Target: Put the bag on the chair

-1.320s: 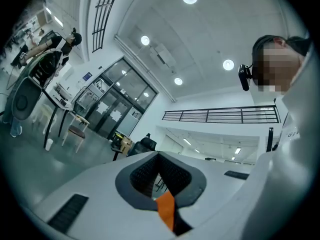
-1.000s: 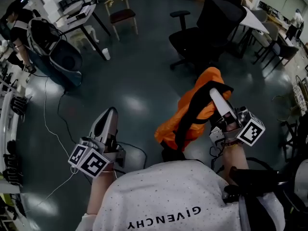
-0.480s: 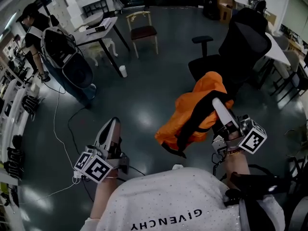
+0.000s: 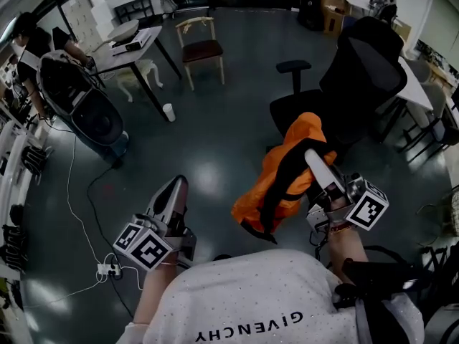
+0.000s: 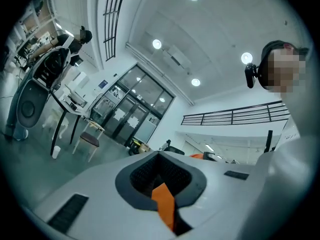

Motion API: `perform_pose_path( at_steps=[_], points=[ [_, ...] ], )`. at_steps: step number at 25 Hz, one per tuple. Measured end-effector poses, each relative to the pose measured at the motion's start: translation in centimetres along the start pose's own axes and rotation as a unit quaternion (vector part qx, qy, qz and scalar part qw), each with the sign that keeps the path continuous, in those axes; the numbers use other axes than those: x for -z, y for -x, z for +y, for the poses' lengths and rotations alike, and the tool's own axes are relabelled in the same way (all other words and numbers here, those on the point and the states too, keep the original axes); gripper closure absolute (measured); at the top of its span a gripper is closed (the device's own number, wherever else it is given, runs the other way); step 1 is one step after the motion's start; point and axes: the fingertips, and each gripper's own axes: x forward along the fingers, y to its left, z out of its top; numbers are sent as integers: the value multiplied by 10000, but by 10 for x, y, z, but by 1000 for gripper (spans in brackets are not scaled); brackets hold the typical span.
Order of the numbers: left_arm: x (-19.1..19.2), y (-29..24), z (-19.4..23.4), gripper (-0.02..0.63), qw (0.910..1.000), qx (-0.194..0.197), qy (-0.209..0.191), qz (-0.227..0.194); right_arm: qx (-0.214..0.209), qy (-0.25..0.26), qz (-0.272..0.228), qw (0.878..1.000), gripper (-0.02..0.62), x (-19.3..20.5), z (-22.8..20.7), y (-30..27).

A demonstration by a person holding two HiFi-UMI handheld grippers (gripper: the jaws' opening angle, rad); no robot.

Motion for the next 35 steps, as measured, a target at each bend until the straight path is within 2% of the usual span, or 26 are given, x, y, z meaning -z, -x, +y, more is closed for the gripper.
perform_pose_path(
  at_steps=[3, 7, 15, 19, 25, 29, 32, 35],
  points=[
    [1, -28, 6, 606, 9999, -80, 12, 74, 120, -96, -93, 9998, 572, -14, -23, 2],
    [9, -77, 6, 606, 9995, 31, -57, 294, 398, -198, -195, 9988, 572, -32, -64, 16],
    [16, -168, 24, 606, 9962, 555, -41, 673, 816, -224, -482, 9952, 572, -55, -117, 14],
    [1, -236, 38, 606, 9937, 890, 54, 673, 990, -77, -575, 9934, 572, -85, -146, -9],
    [-28, -331, 52, 606, 9851, 1527, -51, 791, 1143, 61, -1063, 9877, 572, -138, -188, -47],
    [-48, -380, 62, 606, 9769, 1945, -331, 819, 1253, 286, -1395, 9818, 572, -165, -212, -68],
    [-50, -407, 69, 606, 9705, 2179, -557, 868, 1359, 365, -1598, 9771, 572, -178, -232, -80],
    [-48, -424, 74, 606, 9668, 2328, -549, 897, 1565, 310, -1701, 9724, 572, -179, -248, -81]
  ],
)
